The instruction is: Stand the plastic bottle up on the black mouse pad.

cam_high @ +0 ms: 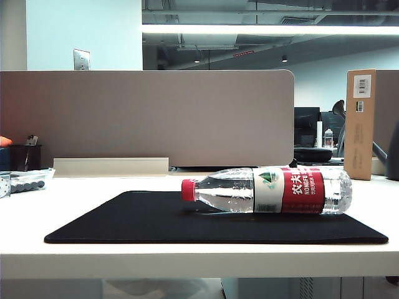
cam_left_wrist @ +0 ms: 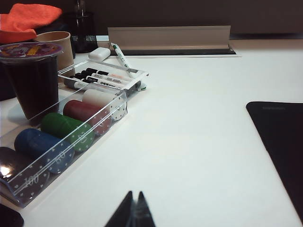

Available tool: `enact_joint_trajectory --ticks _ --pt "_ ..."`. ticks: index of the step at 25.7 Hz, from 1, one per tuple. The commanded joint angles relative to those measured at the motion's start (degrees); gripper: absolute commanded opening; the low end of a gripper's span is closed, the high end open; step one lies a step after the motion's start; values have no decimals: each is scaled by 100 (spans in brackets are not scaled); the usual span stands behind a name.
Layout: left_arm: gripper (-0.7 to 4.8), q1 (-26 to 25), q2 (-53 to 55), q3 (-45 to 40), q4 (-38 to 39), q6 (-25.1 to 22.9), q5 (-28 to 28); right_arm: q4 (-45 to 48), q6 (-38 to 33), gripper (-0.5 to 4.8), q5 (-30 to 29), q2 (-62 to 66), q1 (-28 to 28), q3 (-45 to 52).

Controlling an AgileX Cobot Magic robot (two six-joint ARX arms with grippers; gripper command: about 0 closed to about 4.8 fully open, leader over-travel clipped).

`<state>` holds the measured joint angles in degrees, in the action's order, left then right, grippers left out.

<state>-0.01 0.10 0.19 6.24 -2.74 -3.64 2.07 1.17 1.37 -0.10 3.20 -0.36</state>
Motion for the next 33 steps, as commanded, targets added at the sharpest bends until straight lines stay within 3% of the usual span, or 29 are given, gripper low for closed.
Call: enact_joint_trajectory --ticks 1,7,13,16,18,24,33 --pt "-4 -2 4 26 -72 17 -13 76 -9 -1 0 -2 -2 28" --pt "-4 61 4 24 -72 17 -24 74 -9 -1 0 -2 0 28" --pt "-4 1670 7 24 -72 17 -149 223 -225 -1 -7 -2 4 28" --pt "-4 2699 358 24 -79 17 -149 599 -1646 -1 -7 -2 4 26" --pt "-4 2946 623 24 -76 17 -149 649 -2140 -1 -76 -2 4 7" --pt "-4 3379 1119 24 -61 17 -151 780 -2826 -1 -758 7 4 -125" --pt "-4 3773 1058 24 -63 17 -149 168 -2605 -2 -955 699 2 -1189"
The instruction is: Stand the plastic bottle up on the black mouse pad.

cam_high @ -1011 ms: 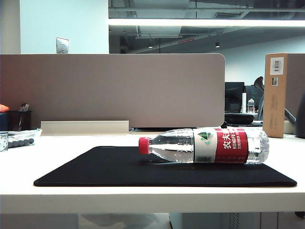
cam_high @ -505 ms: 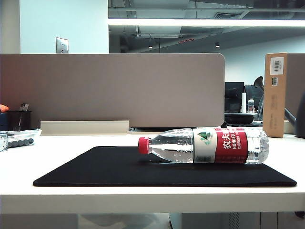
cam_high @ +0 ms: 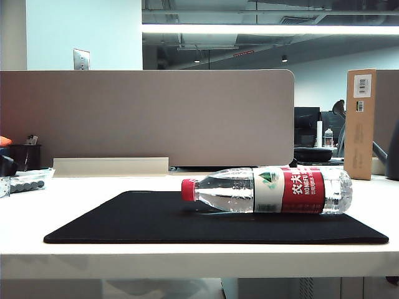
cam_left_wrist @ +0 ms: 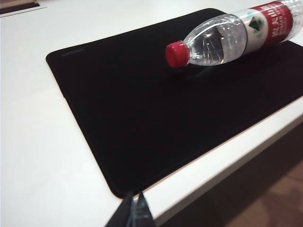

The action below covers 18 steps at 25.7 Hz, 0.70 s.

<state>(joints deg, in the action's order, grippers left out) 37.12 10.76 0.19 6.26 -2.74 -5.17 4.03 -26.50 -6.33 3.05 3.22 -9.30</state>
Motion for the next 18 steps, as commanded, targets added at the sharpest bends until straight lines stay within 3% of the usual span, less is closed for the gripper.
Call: enact_joint_trajectory --ticks 1,3,6,10,14,17,18 --pt "-4 87 -11 24 -66 17 0 -46 219 -2 -304 573 0 -444" --pt "-4 138 -85 24 -59 17 2 -55 313 -2 -813 1340 2 -1003" --pt "-4 157 -411 24 -59 17 0 -680 1244 -1 -1818 2975 26 -2253" --pt "-4 157 -752 26 -59 17 2 -2133 2288 11 -2083 5027 363 -3840" --pt "-4 157 -992 24 -61 17 0 -3130 3202 101 -2085 6430 820 -4992" --pt "-4 157 -999 26 -63 17 0 -3777 3947 203 -2092 7329 1209 -5783" --pt "-4 157 -999 26 -55 17 7 -3993 4218 267 -2057 7654 1351 -6076"
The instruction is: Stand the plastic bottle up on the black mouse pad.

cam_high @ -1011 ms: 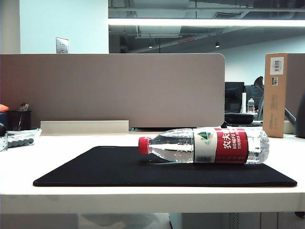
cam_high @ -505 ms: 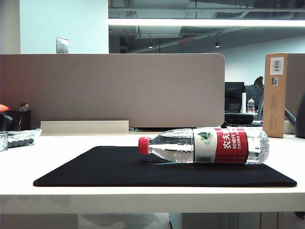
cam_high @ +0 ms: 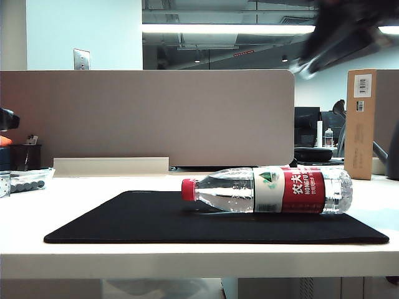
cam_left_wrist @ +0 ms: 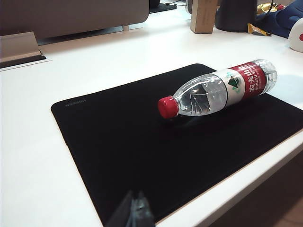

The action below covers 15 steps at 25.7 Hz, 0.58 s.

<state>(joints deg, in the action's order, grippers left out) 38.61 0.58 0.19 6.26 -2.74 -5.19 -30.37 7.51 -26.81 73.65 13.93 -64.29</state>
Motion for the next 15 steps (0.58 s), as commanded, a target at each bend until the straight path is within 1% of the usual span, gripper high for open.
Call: enact_joint_trajectory --ticks 1,3,5,6,7,8,12,14,15 --pt "-4 9 20 26 -55 17 11 -715 1008 319 15 833 378 -793" --pt "-4 9 20 24 -55 17 2 -1012 1401 411 131 1335 612 -1226" --pt "-4 9 17 26 -59 17 4 -1196 1735 459 398 1749 848 -1556" --pt "-4 9 17 26 -57 17 7 -1287 1954 479 629 1969 988 -1729" --pt "-4 9 17 26 -57 17 7 -1499 2417 479 942 2347 1204 -2037" --pt "-4 9 17 24 -57 17 4 -1659 2789 479 1071 2627 1384 -2245" --pt "-4 9 17 26 -55 17 4 -1716 3578 479 1088 3069 1700 -2461" --pt "-4 9 17 26 -57 17 2 -1718 3864 479 1261 3143 1808 -2461" --pt "-4 9 17 26 -57 17 9 -1725 3950 479 1469 3211 1895 -2461"
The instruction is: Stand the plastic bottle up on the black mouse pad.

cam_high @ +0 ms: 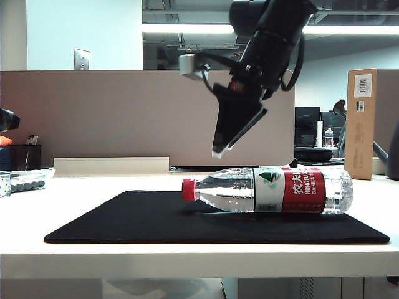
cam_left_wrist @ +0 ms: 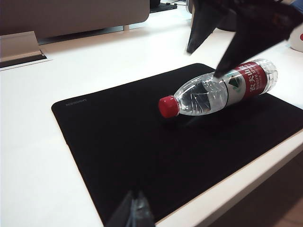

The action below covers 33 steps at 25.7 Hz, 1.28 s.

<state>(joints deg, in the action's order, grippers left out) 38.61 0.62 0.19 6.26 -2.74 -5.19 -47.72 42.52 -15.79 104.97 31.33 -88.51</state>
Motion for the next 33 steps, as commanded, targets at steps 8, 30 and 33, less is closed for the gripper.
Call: enact_joint_trajectory --ticks 8,30,33 --pt "-4 9 13 26 -57 17 4 -2 415 479 863 737 168 -33" --pt "-4 9 -48 26 -59 17 4 2658 -3045 3 -2249 -511 -413 435" --pt "-4 9 -48 26 -59 17 4 4656 -3974 12 -2396 -699 -448 1314"
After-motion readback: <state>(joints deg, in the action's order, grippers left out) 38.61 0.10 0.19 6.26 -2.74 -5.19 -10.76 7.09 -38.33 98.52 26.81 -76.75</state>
